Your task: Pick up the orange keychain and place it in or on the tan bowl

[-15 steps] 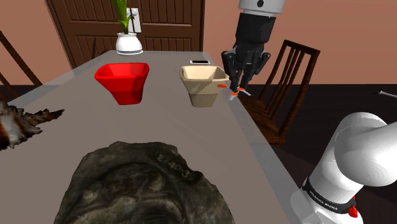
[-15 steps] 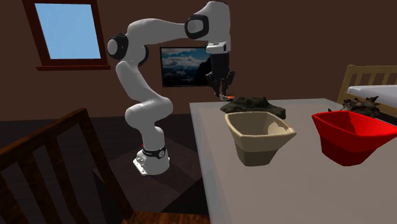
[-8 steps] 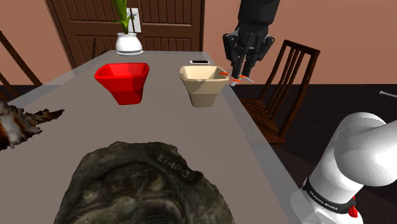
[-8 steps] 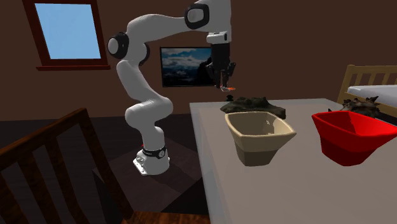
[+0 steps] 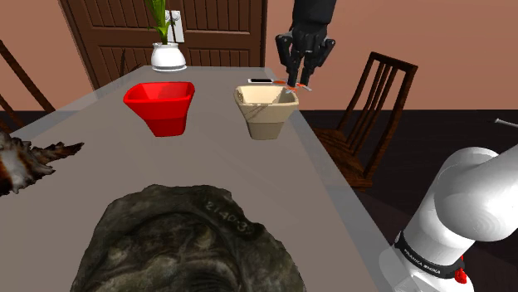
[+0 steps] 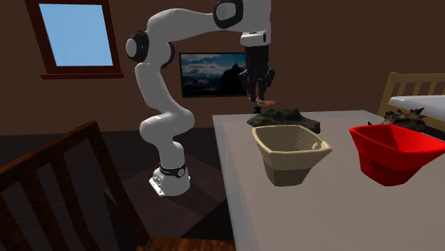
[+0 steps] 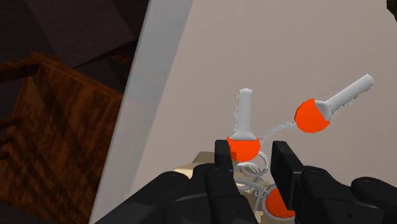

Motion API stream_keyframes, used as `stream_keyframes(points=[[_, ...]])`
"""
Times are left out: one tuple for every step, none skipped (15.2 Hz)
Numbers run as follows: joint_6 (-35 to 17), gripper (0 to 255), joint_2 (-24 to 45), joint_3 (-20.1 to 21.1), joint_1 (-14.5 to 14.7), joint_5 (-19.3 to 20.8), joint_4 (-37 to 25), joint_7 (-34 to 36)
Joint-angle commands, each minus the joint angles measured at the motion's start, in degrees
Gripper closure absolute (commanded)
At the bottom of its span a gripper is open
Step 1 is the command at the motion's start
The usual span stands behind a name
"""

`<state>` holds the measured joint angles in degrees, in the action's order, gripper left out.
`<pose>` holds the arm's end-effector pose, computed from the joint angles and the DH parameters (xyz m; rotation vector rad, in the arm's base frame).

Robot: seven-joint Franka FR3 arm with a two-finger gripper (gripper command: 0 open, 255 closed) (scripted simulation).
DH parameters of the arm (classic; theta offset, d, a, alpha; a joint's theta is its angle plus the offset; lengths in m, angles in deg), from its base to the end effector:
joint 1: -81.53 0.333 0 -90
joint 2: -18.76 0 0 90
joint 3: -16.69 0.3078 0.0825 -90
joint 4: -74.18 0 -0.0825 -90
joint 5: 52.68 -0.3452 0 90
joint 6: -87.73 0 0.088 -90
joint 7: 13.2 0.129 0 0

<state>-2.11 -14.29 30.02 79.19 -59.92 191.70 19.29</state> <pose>0.3279 0.1052 0.6236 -3.0482 0.6199 -0.1172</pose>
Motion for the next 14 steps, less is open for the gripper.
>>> stream_keyframes(points=[[-0.49,255,4.11,-0.87,-0.96,1.15,-3.49,-1.42],[-0.78,255,5.85,-1.27,-1.37,1.61,-4.88,-2.10],[-1.04,255,7.63,-1.68,-1.76,2.07,-6.34,-2.74],[-1.24,255,9.43,-2.07,-2.12,2.51,-7.87,-3.37],[-1.40,255,11.26,-2.44,-2.49,2.92,-9.49,-3.99],[-1.51,255,13.11,-2.80,-2.84,3.32,-11.19,-4.59],[-1.56,255,14.99,-3.14,-3.18,3.71,-12.97,-5.17],[-1.56,255,16.91,-3.47,-3.51,4.08,-14.84,-5.74],[-1.50,255,18.85,-3.79,-3.82,4.43,-16.80,-6.29],[-1.38,255,20.83,-4.09,-4.13,4.77,-18.86,-6.83],[-1.21,255,22.74,-4.35,-4.41,5.08,-20.90,-7.33],[-2.02,255,22.48,-4.37,-4.40,5.04,-19.82,-7.37],[-2.83,255,22.23,-4.38,-4.39,5.00,-18.77,-7.41],[-3.64,255,22.00,-4.39,-4.38,4.96,-17.74,-7.45]])
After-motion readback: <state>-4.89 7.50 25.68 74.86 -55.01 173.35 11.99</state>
